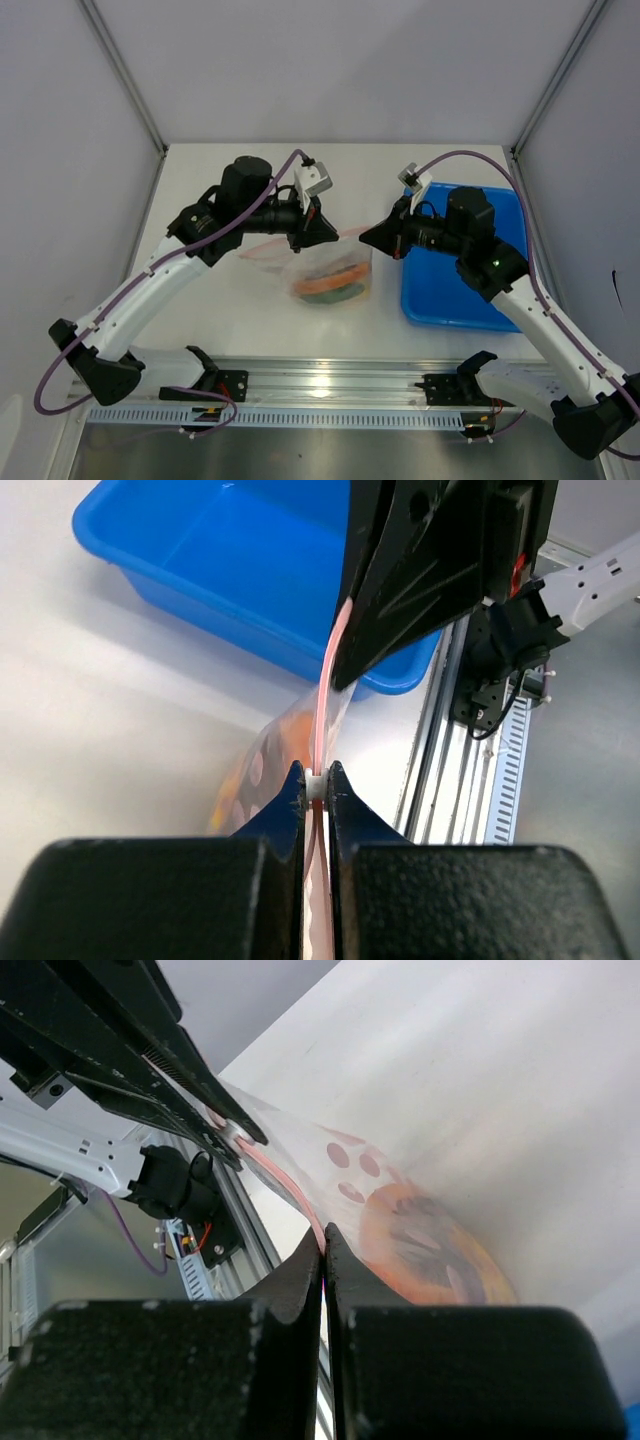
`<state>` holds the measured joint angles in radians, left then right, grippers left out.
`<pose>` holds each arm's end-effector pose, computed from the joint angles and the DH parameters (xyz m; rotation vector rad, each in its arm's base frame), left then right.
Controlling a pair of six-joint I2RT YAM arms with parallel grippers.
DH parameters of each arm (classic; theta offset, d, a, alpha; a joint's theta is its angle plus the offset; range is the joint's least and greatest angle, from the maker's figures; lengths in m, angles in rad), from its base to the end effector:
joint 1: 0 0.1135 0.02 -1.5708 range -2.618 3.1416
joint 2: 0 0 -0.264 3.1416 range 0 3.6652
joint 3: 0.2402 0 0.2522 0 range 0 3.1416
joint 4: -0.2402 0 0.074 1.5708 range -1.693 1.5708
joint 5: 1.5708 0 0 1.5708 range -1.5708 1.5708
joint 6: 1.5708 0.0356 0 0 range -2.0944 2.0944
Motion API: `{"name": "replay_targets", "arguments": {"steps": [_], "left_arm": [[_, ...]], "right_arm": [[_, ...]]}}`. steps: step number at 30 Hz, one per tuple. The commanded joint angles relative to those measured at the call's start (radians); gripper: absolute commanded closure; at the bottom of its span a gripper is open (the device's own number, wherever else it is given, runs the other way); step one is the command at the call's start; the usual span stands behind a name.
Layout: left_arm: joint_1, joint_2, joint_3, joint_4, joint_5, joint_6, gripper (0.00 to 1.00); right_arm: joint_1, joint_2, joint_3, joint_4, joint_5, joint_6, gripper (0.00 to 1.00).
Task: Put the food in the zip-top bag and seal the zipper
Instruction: Zip the zipper food storage bag at the center of the board.
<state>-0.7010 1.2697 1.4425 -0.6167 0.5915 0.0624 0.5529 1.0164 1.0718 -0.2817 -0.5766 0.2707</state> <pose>0.1906 -0.1869 0.4224 1.1235 1.7456 -0.9940 0.1800 0.1339 0.3881 -0.6917 1.7683 1.0910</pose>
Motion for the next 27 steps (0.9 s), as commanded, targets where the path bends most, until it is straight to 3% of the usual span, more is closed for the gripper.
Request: {"name": "replay_targets", "arguments": {"steps": [1, 14, 18, 21, 22, 23, 24, 26, 27], "left_arm": [[0.009, -0.082, -0.019, -0.066, -0.077, 0.010, 1.00], [0.009, -0.213, -0.057, -0.161, -0.292, -0.035, 0.99], [0.009, -0.243, -0.088, -0.141, -0.243, -0.026, 0.99], [0.008, -0.244, -0.097, -0.144, -0.174, -0.003, 0.99], [0.009, -0.240, -0.091, -0.147, -0.154, 0.004, 0.99], [0.009, -0.239, -0.088, -0.153, -0.145, 0.011, 0.99], [0.009, -0.239, -0.087, -0.159, -0.136, 0.017, 0.99], [0.009, -0.236, -0.082, -0.164, -0.116, 0.024, 0.99], [0.009, -0.236, -0.082, -0.169, -0.113, 0.024, 0.99]], "right_arm": [[-0.030, -0.051, 0.005, 0.021, 0.067, 0.009, 1.00], [-0.033, -0.078, -0.047, 0.036, 0.072, 0.018, 1.00], [-0.033, -0.052, -0.050, 0.036, -0.024, -0.007, 1.00], [-0.033, 0.005, 0.006, -0.005, -0.230, -0.063, 1.00], [-0.031, 0.017, 0.029, -0.026, -0.252, -0.077, 0.91], [-0.030, 0.028, 0.075, -0.077, -0.234, -0.109, 0.66], [-0.028, 0.036, 0.097, -0.098, -0.212, -0.128, 0.56], [-0.030, 0.060, 0.140, -0.155, -0.159, -0.163, 0.39], [-0.028, 0.073, 0.184, -0.169, -0.152, -0.191, 0.37]]}}
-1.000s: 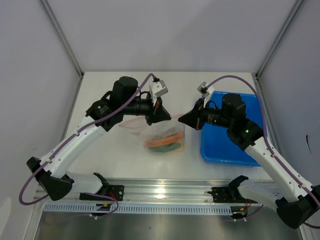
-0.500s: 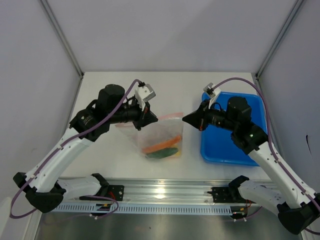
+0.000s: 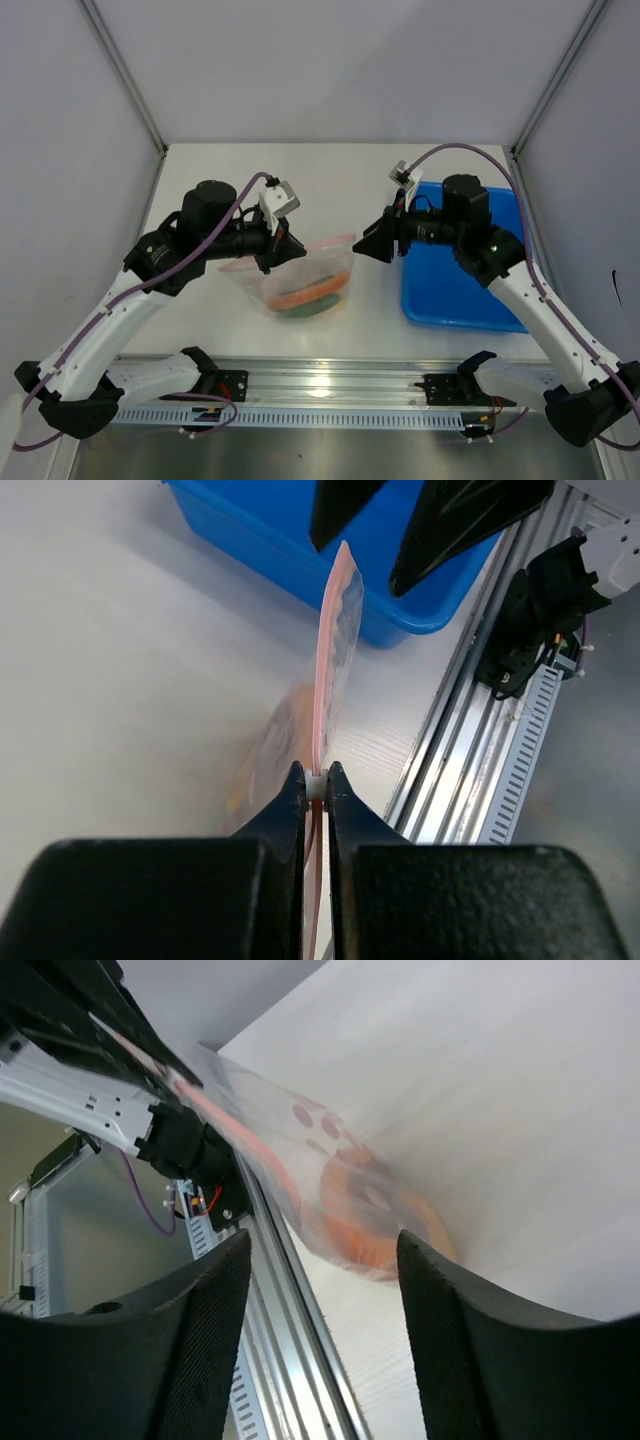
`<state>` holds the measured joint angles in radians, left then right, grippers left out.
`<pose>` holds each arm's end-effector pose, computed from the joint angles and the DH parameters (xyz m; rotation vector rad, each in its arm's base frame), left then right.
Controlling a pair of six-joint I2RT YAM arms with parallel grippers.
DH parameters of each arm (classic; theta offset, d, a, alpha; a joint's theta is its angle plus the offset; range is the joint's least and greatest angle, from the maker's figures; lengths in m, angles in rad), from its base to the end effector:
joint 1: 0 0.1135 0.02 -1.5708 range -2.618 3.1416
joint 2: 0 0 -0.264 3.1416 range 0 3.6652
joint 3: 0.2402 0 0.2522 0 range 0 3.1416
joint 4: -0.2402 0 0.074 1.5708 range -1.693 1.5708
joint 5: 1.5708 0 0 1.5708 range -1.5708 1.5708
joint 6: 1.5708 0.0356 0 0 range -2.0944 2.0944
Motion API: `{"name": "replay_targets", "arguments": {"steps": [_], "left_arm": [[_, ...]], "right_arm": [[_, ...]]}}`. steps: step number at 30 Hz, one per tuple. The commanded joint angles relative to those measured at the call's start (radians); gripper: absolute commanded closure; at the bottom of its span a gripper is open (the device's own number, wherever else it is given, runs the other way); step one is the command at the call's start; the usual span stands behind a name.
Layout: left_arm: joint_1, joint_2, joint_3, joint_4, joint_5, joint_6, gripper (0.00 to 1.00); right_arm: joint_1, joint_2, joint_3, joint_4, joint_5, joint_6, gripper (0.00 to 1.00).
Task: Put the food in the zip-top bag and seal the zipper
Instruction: Zip the zipper food storage bag at the center of the board.
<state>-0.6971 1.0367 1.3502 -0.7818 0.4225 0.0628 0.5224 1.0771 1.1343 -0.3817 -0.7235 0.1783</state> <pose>0.1402 -0.1365 0.4253 1.0248 1.8277 -0.8216 0.1888 0.1359 0.3878 -0.8382 1.7918 1.1493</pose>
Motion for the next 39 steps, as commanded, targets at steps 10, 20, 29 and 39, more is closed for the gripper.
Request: {"name": "replay_targets", "arguments": {"steps": [10, 20, 29, 39], "left_arm": [[0.004, -0.001, 0.020, 0.000, 0.096, 0.017, 0.99], [0.005, -0.001, 0.029, 0.000, 0.107, 0.009, 1.00], [0.004, -0.003, 0.023, -0.013, 0.049, -0.001, 0.99], [0.004, -0.061, -0.013, -0.054, -0.191, -0.040, 0.99]], "right_arm": [[0.122, 0.231, 0.332, -0.196, -0.201, -0.174, 0.29], [0.192, 0.310, 0.354, -0.235, -0.260, -0.218, 0.55], [0.200, 0.245, 0.280, -0.034, 0.161, -0.053, 1.00], [0.160, 0.184, 0.213, -0.055, 0.508, 0.010, 1.00]]}}
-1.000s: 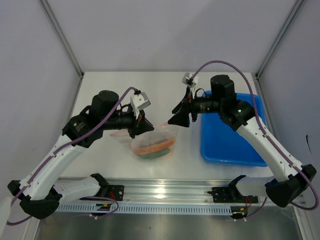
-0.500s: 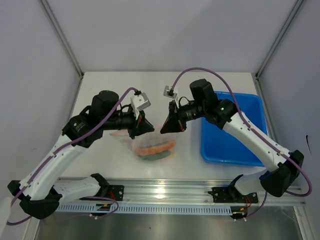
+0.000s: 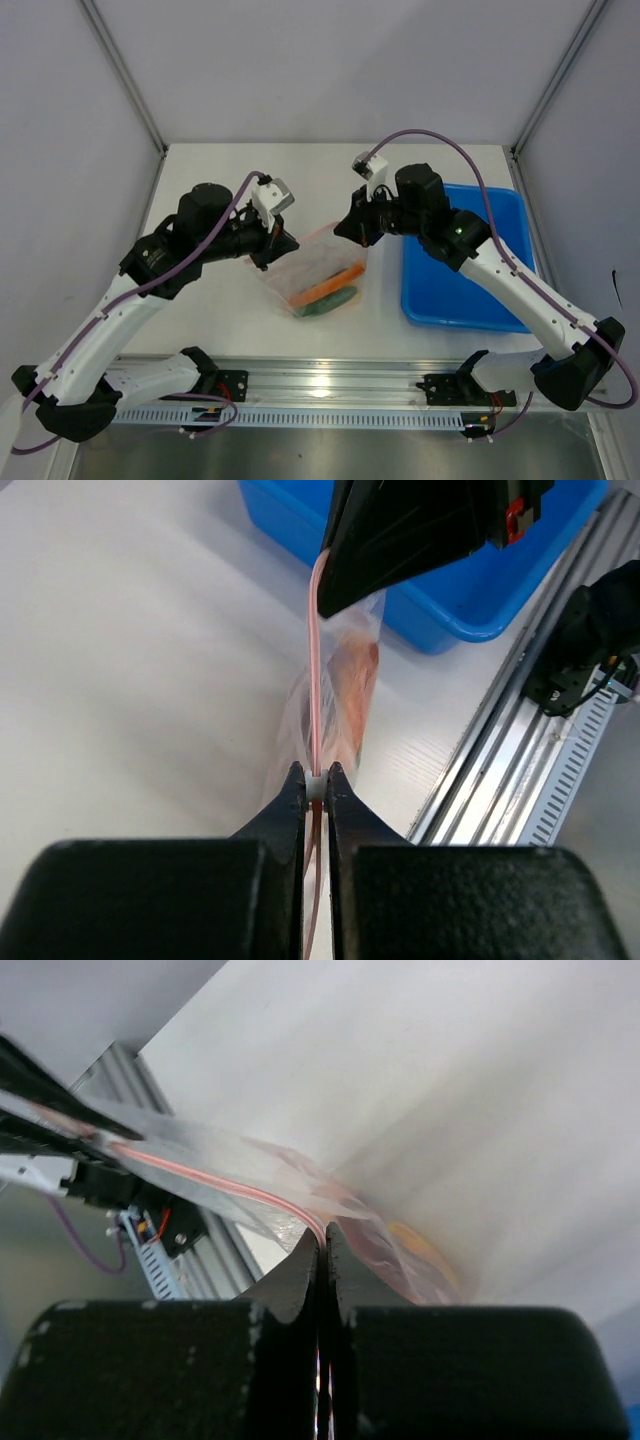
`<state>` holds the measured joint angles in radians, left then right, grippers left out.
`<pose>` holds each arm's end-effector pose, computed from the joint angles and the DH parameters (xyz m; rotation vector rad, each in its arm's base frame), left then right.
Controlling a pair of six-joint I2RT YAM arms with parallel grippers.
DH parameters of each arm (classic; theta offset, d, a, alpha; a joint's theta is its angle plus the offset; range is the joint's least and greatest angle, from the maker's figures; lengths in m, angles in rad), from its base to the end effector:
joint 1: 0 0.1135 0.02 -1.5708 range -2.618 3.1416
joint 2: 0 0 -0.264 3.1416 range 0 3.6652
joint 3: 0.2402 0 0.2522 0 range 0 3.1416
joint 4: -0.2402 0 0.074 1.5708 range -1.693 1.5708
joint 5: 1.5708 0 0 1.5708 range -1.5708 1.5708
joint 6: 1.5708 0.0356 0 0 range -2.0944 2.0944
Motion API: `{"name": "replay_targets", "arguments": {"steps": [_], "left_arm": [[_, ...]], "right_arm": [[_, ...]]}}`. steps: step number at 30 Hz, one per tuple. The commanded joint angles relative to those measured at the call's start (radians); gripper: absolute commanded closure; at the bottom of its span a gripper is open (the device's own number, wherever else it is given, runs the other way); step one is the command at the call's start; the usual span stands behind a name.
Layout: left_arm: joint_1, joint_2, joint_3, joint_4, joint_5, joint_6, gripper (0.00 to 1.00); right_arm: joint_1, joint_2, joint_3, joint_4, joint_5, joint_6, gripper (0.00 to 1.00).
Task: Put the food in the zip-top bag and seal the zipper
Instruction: Zip the zipper food storage bag at the center of the board.
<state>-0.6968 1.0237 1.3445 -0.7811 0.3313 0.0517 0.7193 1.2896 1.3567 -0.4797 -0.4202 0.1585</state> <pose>0.1403 -0.1325 0.4253 0.9582 1.8514 -0.7365 0.2046 0.1985 0.4007 -0.8464 1.9008 0.9704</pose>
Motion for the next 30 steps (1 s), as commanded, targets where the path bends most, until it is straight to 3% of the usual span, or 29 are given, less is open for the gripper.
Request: {"name": "replay_targets", "arguments": {"steps": [1, 10, 18, 23, 25, 26, 27, 29, 30], "left_arm": [[0.003, -0.053, -0.010, -0.063, -0.118, -0.030, 0.99], [0.005, -0.128, -0.036, -0.090, -0.366, -0.087, 0.97], [0.008, -0.206, -0.100, -0.083, -0.452, -0.118, 0.98], [0.011, -0.228, -0.116, -0.067, -0.466, -0.131, 0.93], [0.011, -0.231, -0.113, -0.069, -0.486, -0.131, 0.80], [0.011, -0.232, -0.116, -0.064, -0.498, -0.131, 0.69], [0.011, -0.238, -0.119, -0.058, -0.512, -0.131, 0.42], [0.011, -0.260, -0.134, -0.026, -0.551, -0.131, 0.25], [0.011, -0.267, -0.136, -0.012, -0.560, -0.128, 0.06]], "right_arm": [[-0.043, -0.033, -0.019, 0.043, 0.219, 0.036, 1.00], [-0.073, -0.052, -0.054, 0.029, 0.239, 0.061, 1.00], [-0.075, -0.018, -0.018, 0.016, 0.218, 0.056, 1.00], [-0.070, 0.010, -0.011, 0.035, 0.179, 0.062, 1.00], [-0.066, 0.023, -0.010, 0.039, 0.175, 0.061, 1.00], [-0.066, 0.027, -0.011, 0.042, 0.166, 0.062, 1.00], [-0.064, 0.030, -0.010, 0.046, 0.161, 0.067, 1.00], [-0.064, 0.040, -0.004, 0.047, 0.153, 0.067, 1.00], [-0.064, 0.046, 0.010, 0.044, 0.153, 0.067, 1.00]]}}
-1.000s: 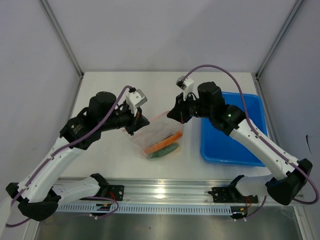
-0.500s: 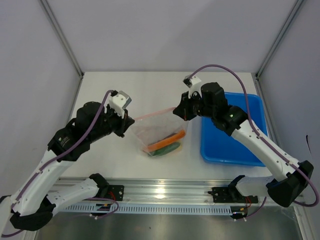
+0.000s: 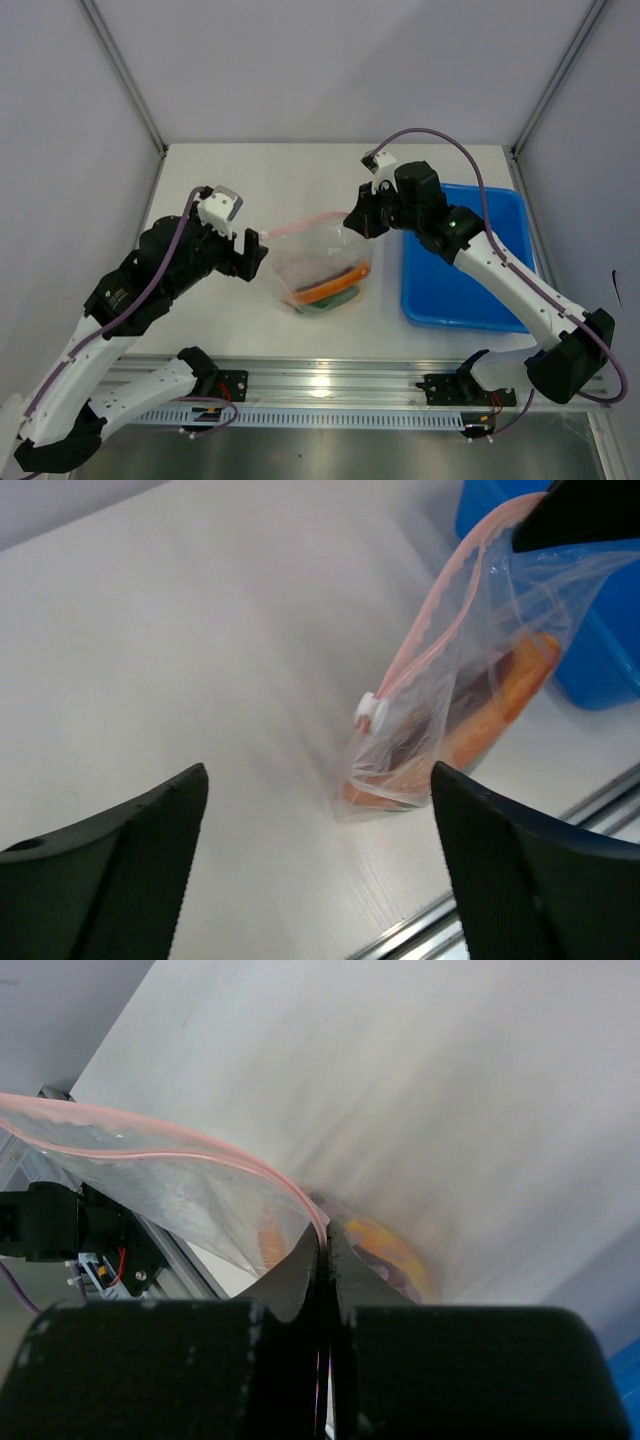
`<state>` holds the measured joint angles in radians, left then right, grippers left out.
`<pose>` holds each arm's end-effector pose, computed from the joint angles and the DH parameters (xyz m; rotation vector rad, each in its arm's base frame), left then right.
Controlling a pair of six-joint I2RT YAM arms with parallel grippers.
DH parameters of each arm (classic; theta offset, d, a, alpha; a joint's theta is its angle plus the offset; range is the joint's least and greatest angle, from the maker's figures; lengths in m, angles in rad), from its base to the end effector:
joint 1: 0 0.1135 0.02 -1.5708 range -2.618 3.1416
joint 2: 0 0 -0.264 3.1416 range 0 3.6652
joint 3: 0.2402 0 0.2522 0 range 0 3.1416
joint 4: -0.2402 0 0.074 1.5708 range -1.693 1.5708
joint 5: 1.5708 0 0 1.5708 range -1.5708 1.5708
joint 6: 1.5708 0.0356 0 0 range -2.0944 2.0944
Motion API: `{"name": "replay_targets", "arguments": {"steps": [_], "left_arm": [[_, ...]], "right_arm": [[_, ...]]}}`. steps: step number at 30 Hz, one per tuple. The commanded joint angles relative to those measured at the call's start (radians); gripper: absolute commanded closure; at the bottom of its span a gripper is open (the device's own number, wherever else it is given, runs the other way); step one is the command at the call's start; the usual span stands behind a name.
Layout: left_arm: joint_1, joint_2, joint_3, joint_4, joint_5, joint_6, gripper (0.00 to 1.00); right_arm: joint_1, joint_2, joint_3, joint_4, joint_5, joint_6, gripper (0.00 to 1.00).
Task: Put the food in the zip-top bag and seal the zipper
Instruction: Zip the zipper food storage bag at the center of the board, then place the zipper food storage bag at the center of the board.
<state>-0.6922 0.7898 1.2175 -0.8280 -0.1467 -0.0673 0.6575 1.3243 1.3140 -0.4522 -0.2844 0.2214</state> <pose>0.1055 -0.0807 0.4146 0.5171 1.9147 -0.3514 0.2297 0.1900 0.3787 -0.6389 2.0194 0.8288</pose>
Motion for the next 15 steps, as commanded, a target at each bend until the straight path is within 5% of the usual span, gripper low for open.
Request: {"name": "replay_targets", "arguments": {"steps": [1, 7, 15], "left_arm": [[0.006, -0.043, 0.000, 0.053, -0.099, -0.009, 0.02], [0.006, -0.090, -0.021, 0.211, -0.148, -0.002, 0.00], [0.005, -0.173, -0.124, 0.340, 0.039, -0.017, 0.00]], "right_arm": [[-0.002, 0.025, 0.059, 0.017, 0.016, 0.004, 1.00], [-0.021, 0.061, 0.073, 0.049, 0.040, 0.021, 1.00], [-0.091, 0.121, 0.056, 0.137, 0.073, 0.068, 1.00]]}}
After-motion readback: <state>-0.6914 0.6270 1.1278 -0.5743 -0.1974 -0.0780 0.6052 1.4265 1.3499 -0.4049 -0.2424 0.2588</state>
